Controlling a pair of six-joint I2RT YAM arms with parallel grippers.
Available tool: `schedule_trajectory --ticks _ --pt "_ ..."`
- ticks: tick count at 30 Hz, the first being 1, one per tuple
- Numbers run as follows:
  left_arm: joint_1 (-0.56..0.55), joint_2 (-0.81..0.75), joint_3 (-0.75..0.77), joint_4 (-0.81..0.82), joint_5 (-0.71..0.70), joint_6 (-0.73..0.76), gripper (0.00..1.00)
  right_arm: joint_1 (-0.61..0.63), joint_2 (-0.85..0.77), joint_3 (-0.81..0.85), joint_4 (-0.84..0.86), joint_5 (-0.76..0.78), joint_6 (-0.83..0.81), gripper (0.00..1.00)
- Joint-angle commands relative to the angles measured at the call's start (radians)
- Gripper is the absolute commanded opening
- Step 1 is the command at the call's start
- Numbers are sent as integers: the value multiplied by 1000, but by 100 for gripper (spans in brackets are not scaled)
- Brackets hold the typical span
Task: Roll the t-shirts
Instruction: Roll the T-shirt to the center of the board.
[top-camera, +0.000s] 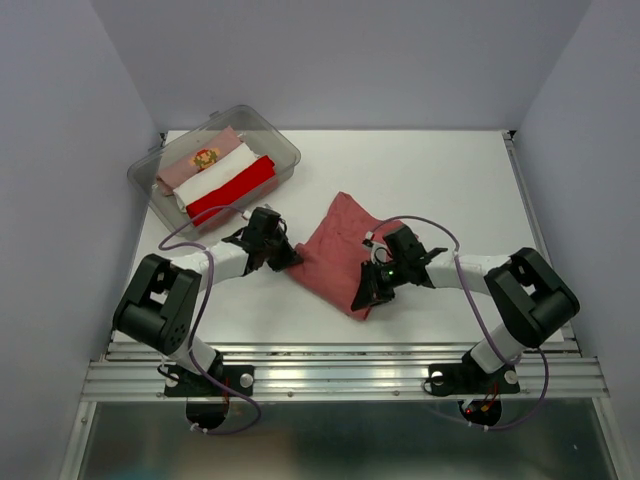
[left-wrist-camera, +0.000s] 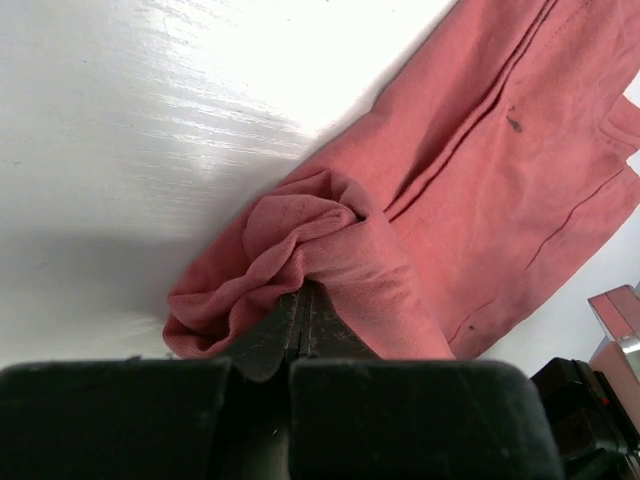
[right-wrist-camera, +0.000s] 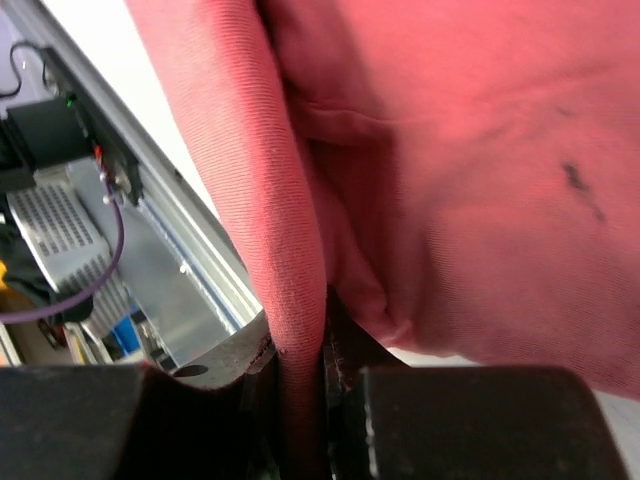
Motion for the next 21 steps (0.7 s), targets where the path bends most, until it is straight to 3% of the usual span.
schedule_trajectory --ticks 1,3,6,11,15,17,20,21 --pt "-4 19 37 -9 -32 29 0 -4 8 -47 22 65 74 8" --pt "-4 29 38 -9 -32 35 0 -4 -14 -62 26 120 84 18" --pt "-3 42 43 -9 -28 43 0 -4 -72 -62 0 222 90 56" --pt "-4 56 50 -7 -22 50 0 -4 -207 1 -152 363 56 79" --pt "-4 65 61 -9 -21 56 0 7 -303 77 -316 436 30 80" --pt "-4 67 63 -7 -21 58 0 17 -339 123 -364 489 30 75" --pt "-4 70 64 -9 -19 61 0 63 -354 177 -381 567 39 52" --pt "-6 70 64 -9 -18 61 0 76 -348 189 -381 575 39 37"
